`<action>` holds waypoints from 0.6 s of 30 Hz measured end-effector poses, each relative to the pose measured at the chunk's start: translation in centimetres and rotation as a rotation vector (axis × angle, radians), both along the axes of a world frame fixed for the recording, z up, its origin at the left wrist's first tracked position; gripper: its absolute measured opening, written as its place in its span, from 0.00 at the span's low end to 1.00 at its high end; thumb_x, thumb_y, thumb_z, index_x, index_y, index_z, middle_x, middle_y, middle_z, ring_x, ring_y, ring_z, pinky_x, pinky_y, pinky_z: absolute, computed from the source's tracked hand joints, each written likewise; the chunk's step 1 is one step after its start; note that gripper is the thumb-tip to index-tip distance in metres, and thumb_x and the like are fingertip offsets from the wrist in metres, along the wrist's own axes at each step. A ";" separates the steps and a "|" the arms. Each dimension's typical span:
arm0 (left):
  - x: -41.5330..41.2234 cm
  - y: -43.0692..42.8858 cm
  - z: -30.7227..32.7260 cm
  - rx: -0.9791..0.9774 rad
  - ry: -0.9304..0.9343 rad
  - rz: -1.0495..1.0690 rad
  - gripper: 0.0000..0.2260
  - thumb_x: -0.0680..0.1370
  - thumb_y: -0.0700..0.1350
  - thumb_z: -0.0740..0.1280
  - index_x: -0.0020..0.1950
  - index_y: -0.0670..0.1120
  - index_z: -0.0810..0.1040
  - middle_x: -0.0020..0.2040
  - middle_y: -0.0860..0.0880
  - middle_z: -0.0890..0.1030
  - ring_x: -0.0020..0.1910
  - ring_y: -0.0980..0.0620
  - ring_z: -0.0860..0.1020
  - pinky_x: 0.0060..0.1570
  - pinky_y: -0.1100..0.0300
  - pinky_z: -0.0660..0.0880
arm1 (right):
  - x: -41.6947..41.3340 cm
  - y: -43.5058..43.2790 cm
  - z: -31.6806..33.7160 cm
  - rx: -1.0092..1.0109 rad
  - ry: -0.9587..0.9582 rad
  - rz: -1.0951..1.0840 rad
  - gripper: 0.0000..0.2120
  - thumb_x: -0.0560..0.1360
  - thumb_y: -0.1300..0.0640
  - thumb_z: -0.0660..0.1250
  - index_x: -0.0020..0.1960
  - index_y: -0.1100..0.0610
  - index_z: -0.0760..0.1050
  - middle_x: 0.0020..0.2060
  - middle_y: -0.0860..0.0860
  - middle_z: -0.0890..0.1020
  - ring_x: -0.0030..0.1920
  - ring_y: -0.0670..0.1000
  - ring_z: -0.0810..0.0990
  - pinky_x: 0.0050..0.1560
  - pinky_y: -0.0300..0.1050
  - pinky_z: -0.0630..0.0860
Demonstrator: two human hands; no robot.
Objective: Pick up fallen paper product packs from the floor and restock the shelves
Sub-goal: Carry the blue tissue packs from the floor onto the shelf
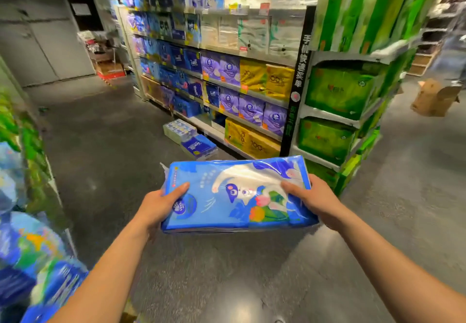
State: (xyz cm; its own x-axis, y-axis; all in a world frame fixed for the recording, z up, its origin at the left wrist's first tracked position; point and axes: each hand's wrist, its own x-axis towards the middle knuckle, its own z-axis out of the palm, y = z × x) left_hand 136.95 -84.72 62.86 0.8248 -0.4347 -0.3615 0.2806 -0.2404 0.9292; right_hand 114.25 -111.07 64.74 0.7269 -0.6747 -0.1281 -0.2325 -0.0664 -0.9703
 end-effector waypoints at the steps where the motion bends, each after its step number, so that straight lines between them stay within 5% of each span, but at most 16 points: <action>1: 2.8 -1.9 -0.1 -0.004 -0.003 0.018 0.19 0.74 0.53 0.76 0.53 0.38 0.83 0.42 0.41 0.87 0.38 0.46 0.86 0.42 0.51 0.83 | 3.4 -2.4 -0.5 0.003 0.003 0.009 0.09 0.75 0.54 0.76 0.52 0.56 0.81 0.42 0.52 0.89 0.41 0.53 0.88 0.39 0.45 0.84; 6: 16.3 -9.6 0.1 -0.029 0.023 0.148 0.17 0.74 0.50 0.76 0.55 0.38 0.83 0.43 0.41 0.87 0.38 0.46 0.87 0.35 0.55 0.84 | 21.2 -12.8 -0.9 -0.010 0.025 0.122 0.15 0.74 0.50 0.77 0.55 0.57 0.81 0.45 0.53 0.88 0.42 0.53 0.88 0.46 0.50 0.84; 12: 34.0 -15.0 2.1 -0.038 -0.015 0.316 0.11 0.75 0.48 0.76 0.50 0.40 0.83 0.36 0.44 0.86 0.31 0.51 0.85 0.25 0.62 0.78 | 43.7 -20.4 2.0 -0.006 0.037 0.293 0.13 0.75 0.52 0.76 0.55 0.58 0.80 0.42 0.51 0.89 0.40 0.51 0.88 0.41 0.44 0.83; 14: 40.9 -16.2 2.0 -0.048 -0.048 0.347 0.10 0.76 0.47 0.75 0.49 0.41 0.84 0.35 0.45 0.86 0.31 0.52 0.85 0.26 0.63 0.78 | 51.6 -22.2 2.1 -0.029 0.042 0.297 0.18 0.73 0.48 0.77 0.56 0.57 0.80 0.44 0.52 0.89 0.43 0.54 0.88 0.47 0.50 0.85; 18: 56.2 -18.3 1.6 -0.036 -0.092 0.351 0.10 0.76 0.48 0.75 0.49 0.42 0.84 0.36 0.46 0.86 0.31 0.53 0.85 0.27 0.63 0.79 | 66.9 -24.4 1.4 -0.032 0.002 0.334 0.12 0.74 0.49 0.76 0.53 0.52 0.80 0.45 0.52 0.89 0.46 0.56 0.88 0.54 0.58 0.84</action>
